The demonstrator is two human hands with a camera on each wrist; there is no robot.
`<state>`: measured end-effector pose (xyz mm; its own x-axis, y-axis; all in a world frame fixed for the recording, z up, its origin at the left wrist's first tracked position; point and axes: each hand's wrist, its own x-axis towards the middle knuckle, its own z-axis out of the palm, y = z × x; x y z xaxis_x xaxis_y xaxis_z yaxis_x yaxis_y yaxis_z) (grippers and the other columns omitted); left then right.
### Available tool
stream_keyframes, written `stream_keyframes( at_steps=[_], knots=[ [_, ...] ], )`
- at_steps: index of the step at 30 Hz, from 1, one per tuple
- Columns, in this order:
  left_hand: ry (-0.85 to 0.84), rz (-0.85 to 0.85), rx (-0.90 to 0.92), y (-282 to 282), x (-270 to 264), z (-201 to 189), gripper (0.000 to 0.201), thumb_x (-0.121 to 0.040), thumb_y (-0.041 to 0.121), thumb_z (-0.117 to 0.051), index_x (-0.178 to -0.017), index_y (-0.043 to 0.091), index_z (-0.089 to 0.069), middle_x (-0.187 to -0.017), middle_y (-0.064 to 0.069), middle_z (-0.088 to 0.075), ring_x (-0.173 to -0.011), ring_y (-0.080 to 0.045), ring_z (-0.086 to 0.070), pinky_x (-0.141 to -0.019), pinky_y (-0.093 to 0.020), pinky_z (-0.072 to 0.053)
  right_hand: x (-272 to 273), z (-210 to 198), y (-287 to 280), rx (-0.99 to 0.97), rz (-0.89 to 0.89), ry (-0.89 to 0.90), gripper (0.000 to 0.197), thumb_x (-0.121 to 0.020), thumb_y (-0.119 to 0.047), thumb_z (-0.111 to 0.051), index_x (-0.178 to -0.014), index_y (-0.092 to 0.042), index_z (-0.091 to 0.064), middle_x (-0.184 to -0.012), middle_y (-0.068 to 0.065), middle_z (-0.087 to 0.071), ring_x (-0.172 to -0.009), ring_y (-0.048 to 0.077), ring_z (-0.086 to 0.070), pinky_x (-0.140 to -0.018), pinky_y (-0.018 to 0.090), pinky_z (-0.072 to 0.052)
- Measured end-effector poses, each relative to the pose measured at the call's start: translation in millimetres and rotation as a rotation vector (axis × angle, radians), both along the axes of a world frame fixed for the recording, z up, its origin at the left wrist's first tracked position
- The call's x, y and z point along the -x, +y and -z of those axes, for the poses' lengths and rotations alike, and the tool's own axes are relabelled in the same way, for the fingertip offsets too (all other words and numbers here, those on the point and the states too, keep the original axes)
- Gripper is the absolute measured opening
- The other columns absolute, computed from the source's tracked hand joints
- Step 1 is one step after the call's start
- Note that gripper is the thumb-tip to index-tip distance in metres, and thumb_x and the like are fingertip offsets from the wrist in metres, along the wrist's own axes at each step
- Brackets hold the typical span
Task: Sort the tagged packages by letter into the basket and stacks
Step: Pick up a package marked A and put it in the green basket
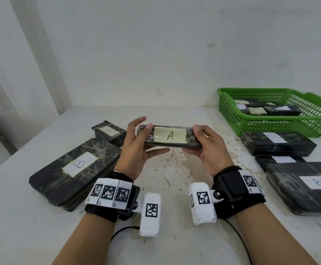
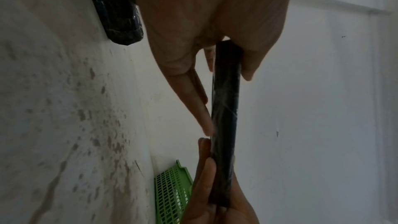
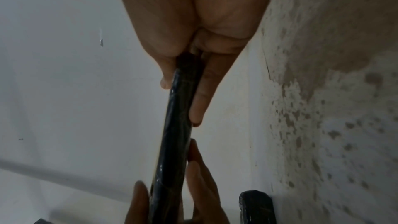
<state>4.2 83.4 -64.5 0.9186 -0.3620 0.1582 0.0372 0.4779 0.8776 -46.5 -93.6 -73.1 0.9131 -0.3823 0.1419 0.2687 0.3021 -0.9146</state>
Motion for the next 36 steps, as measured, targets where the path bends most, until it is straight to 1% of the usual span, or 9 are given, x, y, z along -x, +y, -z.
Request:
stream_keyframes(
  at_steps=[4, 7, 9, 13, 16, 20, 24, 29, 36],
  knots=[
    [-0.106, -0.051, -0.068, -2, 1, 1, 0.008, -0.1, 0.017, -0.05, -0.095, 0.012, -0.053, -0.097, -0.011, -0.059, -0.092, -0.025, -0.068, -0.058, -0.034, -0.061, 2, -2, 2, 0.049, 0.018, -0.021, 0.016, -0.095, -0.019, -0.058, -0.083, -0.011, -0.063, -0.077, 0.002, -0.071, -0.067, 0.017, -0.07, -0.054, 0.029, -0.059],
    [-0.132, -0.087, -0.064, -2, -1, 3, 0.019, -0.101, 0.015, -0.049, -0.082, 0.011, -0.045, -0.096, -0.015, -0.054, -0.091, -0.02, -0.07, -0.059, -0.03, -0.06, 4, -6, 6, 0.051, -0.044, 0.007, 0.021, -0.097, -0.03, -0.054, -0.1, -0.014, -0.067, -0.097, 0.005, -0.069, -0.079, 0.021, -0.071, -0.053, 0.031, -0.059],
    [-0.145, -0.079, -0.062, -2, 0, 3, 0.02, -0.1, 0.015, -0.05, -0.082, 0.01, -0.045, -0.097, -0.016, -0.054, -0.09, -0.019, -0.07, -0.061, -0.03, -0.06, 5, -7, 9, 0.05, -0.103, 0.029, 0.026, -0.095, -0.036, -0.053, -0.108, -0.016, -0.066, -0.106, 0.008, -0.064, -0.084, 0.024, -0.071, -0.053, 0.032, -0.059],
    [-0.084, -0.017, -0.043, -2, 2, 2, 0.01, -0.093, 0.02, -0.057, -0.095, 0.01, -0.054, -0.1, -0.014, -0.059, -0.088, -0.02, -0.071, -0.064, -0.032, -0.06, 5, -7, 11, 0.048, -0.016, -0.017, 0.011, -0.097, -0.017, -0.055, -0.091, -0.012, -0.063, -0.092, 0.007, -0.062, -0.069, 0.016, -0.069, -0.052, 0.026, -0.058],
    [-0.05, 0.044, -0.008, 0, 3, -2, 0.033, -0.082, 0.027, -0.061, -0.113, 0.015, -0.056, -0.101, -0.01, -0.059, -0.088, -0.023, -0.069, -0.067, -0.035, -0.061, 5, -8, 8, 0.059, -0.007, -0.03, 0.011, -0.097, -0.017, -0.055, -0.089, -0.013, -0.062, -0.092, 0.007, -0.062, -0.072, 0.017, -0.069, -0.052, 0.027, -0.058],
    [-0.149, -0.089, -0.121, 0, 4, -2, 0.01, -0.097, 0.011, -0.056, -0.097, 0.002, -0.06, -0.092, -0.011, -0.064, -0.084, -0.022, -0.071, -0.061, -0.03, -0.06, 7, -12, 8, 0.079, -0.094, 0.026, 0.016, -0.093, -0.028, -0.056, -0.092, -0.014, -0.062, -0.098, 0.011, -0.061, -0.075, 0.02, -0.069, -0.051, 0.029, -0.058],
    [-0.222, -0.132, -0.189, -2, 5, -1, 0.013, -0.099, 0.011, -0.054, -0.09, 0.002, -0.057, -0.094, -0.017, -0.066, -0.083, -0.022, -0.072, -0.06, -0.031, -0.06, 7, -10, 12, 0.035, -0.085, 0.02, 0.016, -0.098, -0.024, -0.053, -0.087, -0.012, -0.056, -0.09, 0.008, -0.062, -0.07, 0.017, -0.069, -0.051, 0.027, -0.058],
    [-0.116, -0.045, -0.111, 0, 10, -7, 0.018, -0.09, 0.022, -0.061, -0.094, 0.005, -0.056, -0.093, -0.012, -0.067, -0.084, -0.023, -0.072, -0.063, -0.034, -0.061, 7, -11, 12, 0.009, -0.089, -0.004, 0.017, -0.1, -0.017, -0.05, -0.084, -0.011, -0.053, -0.085, 0.008, -0.063, -0.068, 0.018, -0.07, -0.052, 0.027, -0.058],
    [-0.148, -0.116, -0.132, 5, 7, -9, 0.011, -0.098, 0.009, -0.055, -0.088, 0.003, -0.054, -0.093, -0.017, -0.067, -0.081, -0.024, -0.073, -0.058, -0.031, -0.06, 9, -18, 18, -0.04, -0.125, 0.025, 0.032, -0.104, -0.03, -0.039, -0.095, -0.005, -0.059, -0.091, 0.012, -0.07, -0.071, 0.02, -0.073, -0.052, 0.029, -0.058]
  ],
)
